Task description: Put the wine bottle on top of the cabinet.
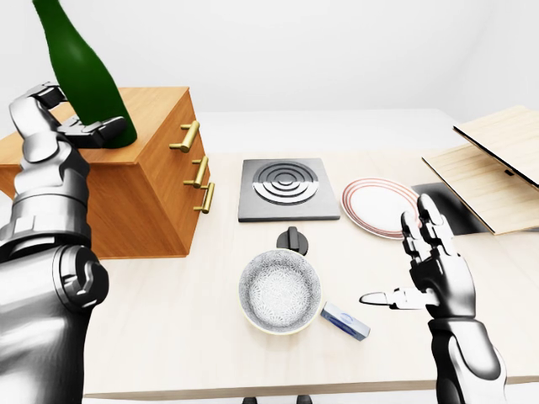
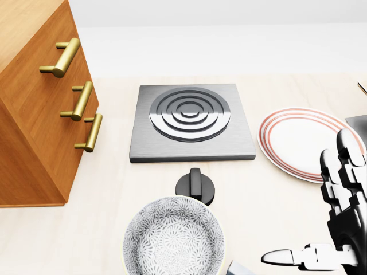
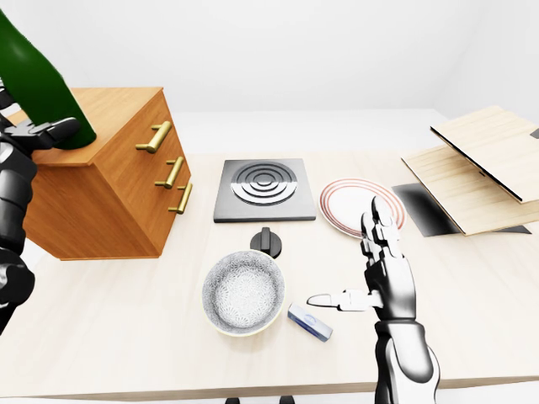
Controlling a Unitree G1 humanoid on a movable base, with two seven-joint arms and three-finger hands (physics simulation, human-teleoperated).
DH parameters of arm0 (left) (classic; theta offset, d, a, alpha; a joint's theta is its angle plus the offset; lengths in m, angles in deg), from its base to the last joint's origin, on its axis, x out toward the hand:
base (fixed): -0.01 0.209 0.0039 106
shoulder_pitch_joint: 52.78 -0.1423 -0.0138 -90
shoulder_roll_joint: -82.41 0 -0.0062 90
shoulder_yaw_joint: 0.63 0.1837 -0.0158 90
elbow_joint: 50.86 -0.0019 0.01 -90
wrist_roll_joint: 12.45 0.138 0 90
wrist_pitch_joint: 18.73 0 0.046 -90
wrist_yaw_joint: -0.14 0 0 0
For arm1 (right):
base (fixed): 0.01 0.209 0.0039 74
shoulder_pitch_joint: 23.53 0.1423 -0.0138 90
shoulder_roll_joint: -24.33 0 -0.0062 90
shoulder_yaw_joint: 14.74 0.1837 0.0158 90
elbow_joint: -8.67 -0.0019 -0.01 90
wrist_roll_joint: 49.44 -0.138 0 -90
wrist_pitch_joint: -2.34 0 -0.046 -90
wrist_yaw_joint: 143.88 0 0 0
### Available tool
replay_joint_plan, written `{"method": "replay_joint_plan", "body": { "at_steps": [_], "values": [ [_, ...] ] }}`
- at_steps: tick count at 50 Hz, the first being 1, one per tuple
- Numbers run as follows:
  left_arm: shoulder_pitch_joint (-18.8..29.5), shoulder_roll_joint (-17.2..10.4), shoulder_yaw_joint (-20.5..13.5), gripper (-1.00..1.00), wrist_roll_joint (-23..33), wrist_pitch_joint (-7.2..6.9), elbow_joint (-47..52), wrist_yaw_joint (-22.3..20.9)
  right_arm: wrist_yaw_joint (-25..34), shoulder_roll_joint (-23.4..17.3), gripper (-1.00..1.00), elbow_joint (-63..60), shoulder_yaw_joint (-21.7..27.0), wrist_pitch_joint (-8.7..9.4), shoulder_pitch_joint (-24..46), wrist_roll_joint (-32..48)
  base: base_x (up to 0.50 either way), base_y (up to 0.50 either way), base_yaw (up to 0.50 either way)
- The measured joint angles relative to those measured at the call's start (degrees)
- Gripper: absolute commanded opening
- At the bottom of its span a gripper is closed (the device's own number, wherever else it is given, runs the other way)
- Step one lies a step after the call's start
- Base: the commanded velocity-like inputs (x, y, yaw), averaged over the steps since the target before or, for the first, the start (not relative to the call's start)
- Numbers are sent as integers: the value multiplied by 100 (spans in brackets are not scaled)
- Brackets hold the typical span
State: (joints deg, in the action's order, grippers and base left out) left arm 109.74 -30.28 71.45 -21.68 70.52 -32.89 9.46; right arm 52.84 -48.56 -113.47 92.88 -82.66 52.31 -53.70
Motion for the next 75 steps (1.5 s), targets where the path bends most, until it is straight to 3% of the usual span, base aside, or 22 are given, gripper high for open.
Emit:
{"method": "replay_joint_plan", "body": {
  "at_steps": [14, 17, 18, 19, 21, 23, 49, 53, 55, 59, 68, 75],
  "values": [
    [-125, -56, 38, -47, -140, 69, 106, -128, 9, -4, 100, -39, -3, 0, -15, -12, 0, 0, 0],
    [-157, -72, 46, -35, -168, 79, 136, -153, 15, -2, 100, -46, 0, 0, -22, -14, 0, 0, 0],
    [-171, -79, 58, -19, -174, 80, 150, -162, 17, -1, 100, -48, 1, 0, -24, -14, 0, 0, 0],
    [-187, -84, 71, 75, -180, 85, 164, -169, 19, 0, 100, -49, 2, 0, -25, -14, 0, 0, 0],
    [-224, -107, 79, 81, -193, 87, 200, -184, 21, 2, 100, -49, 1, 0, -26, -13, 0, 0, 0],
    [-257, -124, 103, 100, -204, 87, 233, -197, 22, 3, 100, -47, -1, 0, -25, -11, 0, 0, 0],
    [-515, -272, 204, 100, -237, 86, 498, -289, 26, -4, 100, -78, -25, 0, 1, -18, 0, 0, 0],
    [-594, -314, 181, 100, -292, 21, 614, -342, 19, -9, 100, -46, -43, 0, 17, -12, 0, 0, 0],
    [-694, -359, 151, 100, -363, -87, 797, -382, 13, -13, 100, -22, -53, 0, 25, -8, 0, 0, 0],
    [-1054, -465, 39, 100, -606, -425, 1587, -438, -1, -23, 100, -10, -70, 0, 35, -3, 0, 0, 0],
    [-2207, -706, -500, 100, -1415, -425, 4587, -294, -16, -22, 100, -2, -108, 0, 20, 3, 0, 0, 0],
    [-2966, -723, -919, 100, -2211, -424, 6981, 70, 4, 4, 100, -46, -126, 0, -54, -3, 0, 0, 0]
  ]
}}
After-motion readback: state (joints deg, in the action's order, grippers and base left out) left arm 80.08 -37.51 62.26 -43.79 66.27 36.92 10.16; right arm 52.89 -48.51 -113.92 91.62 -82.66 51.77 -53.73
